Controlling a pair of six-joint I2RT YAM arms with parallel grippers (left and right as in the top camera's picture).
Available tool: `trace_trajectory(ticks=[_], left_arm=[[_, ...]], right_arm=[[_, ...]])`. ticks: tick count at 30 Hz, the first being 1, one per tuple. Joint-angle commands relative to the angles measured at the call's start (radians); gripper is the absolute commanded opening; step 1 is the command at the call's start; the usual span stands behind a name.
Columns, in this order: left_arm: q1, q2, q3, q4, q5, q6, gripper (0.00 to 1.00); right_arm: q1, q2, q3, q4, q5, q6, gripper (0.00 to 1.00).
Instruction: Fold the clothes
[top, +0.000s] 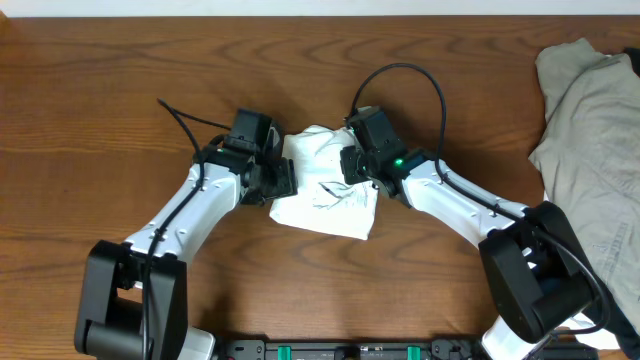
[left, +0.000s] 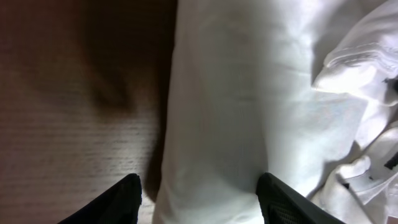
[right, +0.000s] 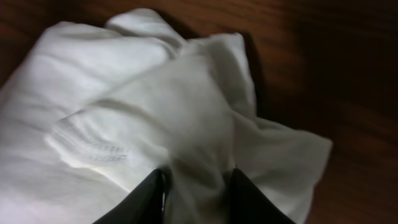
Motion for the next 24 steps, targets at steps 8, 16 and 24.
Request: trace_trajectory(ticks=[8,16,24], left_arm=[[-0.002,0.011,-0.087,0.055,-0.076,0.011,0.62],[-0.002,0.018,-0.106,0.068,-0.076,-0.006,0.62],[-0.002,0.086,-0.106,0.067,-0.076,-0.006,0.62]], right_arm=[[-0.024,0.008,-0.001,-0.089,0.189,0.193,0.45],[-0.095,0.008,-0.001,-0.132,0.2,0.234,0.5],[-0.139,0.005,-0.001,-0.14,0.111,0.147,0.57]])
